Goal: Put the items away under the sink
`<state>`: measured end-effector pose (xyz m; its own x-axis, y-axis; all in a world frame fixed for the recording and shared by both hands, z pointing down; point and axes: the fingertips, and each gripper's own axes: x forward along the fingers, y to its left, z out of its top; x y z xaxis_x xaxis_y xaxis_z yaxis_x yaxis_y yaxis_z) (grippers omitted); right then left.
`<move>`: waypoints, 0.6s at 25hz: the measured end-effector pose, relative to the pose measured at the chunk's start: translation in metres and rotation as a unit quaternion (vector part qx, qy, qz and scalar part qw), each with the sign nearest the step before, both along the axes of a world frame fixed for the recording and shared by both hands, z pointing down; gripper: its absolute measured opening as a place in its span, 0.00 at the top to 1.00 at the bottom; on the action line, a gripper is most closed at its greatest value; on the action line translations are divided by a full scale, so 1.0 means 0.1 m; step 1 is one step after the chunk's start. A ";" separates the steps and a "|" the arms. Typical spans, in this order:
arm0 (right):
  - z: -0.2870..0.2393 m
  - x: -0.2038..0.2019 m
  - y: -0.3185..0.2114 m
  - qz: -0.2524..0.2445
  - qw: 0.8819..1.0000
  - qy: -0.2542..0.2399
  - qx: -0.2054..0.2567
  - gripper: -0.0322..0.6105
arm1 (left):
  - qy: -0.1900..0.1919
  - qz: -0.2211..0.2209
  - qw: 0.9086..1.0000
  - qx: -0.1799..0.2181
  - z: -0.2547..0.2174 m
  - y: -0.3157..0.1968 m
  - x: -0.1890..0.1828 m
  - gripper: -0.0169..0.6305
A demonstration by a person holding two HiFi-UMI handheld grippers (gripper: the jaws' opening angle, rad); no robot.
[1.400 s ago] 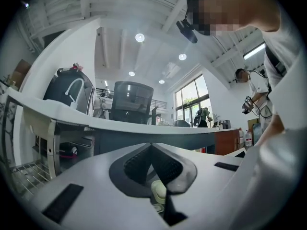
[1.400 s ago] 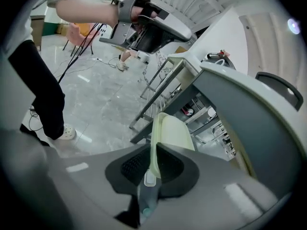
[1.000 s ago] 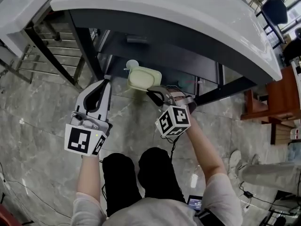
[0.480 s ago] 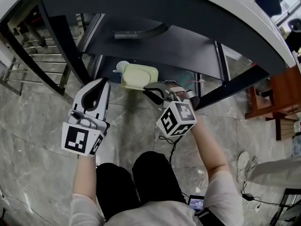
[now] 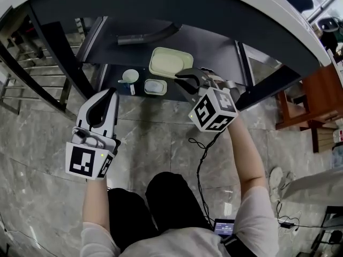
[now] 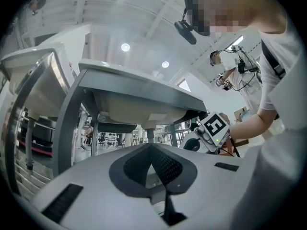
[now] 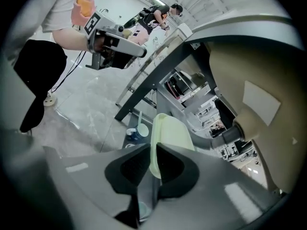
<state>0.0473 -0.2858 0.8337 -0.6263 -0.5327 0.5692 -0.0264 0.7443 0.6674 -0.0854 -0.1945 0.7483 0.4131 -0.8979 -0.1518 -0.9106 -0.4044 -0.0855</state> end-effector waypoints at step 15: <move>0.07 0.33 -0.42 0.039 0.999 0.000 -0.016 0.87 | 0.002 -0.003 1.000 -0.001 0.03 0.04 0.05 0.96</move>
<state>0.0801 -0.3277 0.8407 -0.5846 -0.5608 0.5863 -0.0850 0.7610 0.6432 -0.0799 -0.1908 0.7517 0.4077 -0.9006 -0.1507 -0.9130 -0.3997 -0.0816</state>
